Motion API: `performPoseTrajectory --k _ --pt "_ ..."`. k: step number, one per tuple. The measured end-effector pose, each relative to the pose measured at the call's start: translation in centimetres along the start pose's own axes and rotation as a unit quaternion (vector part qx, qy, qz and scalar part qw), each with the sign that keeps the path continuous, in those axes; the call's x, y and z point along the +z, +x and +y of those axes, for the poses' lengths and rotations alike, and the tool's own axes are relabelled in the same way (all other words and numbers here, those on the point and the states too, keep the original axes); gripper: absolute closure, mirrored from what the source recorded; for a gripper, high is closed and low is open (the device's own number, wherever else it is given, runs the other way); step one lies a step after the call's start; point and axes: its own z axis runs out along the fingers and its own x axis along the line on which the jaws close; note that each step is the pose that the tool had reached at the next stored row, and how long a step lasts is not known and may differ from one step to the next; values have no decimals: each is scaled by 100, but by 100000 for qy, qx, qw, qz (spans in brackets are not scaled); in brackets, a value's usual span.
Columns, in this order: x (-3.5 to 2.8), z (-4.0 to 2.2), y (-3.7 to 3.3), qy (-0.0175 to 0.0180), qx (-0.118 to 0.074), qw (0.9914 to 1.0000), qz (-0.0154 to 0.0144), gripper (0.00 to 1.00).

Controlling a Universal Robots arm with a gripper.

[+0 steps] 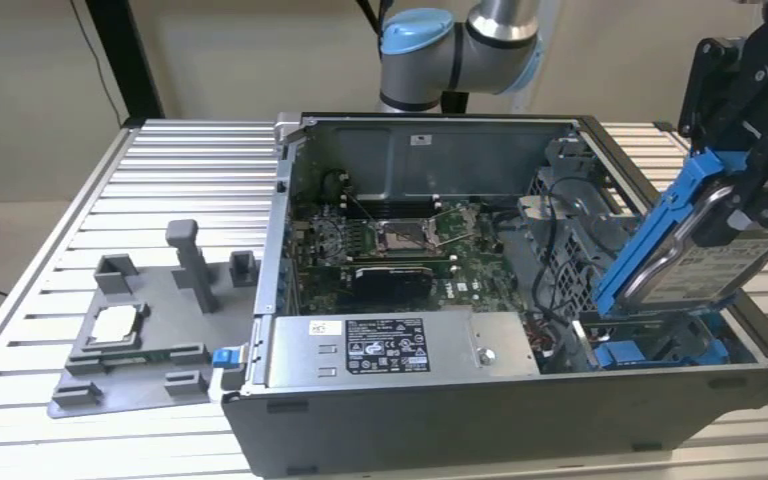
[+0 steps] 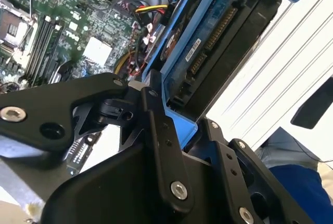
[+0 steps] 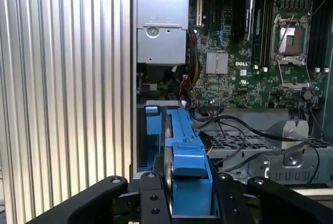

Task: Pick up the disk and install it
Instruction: 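Pick up the disk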

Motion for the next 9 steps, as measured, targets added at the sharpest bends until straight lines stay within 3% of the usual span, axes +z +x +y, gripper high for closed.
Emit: performPoseTrajectory --k 9 --pt "123 -9 40 -4 26 99999 -500 100"
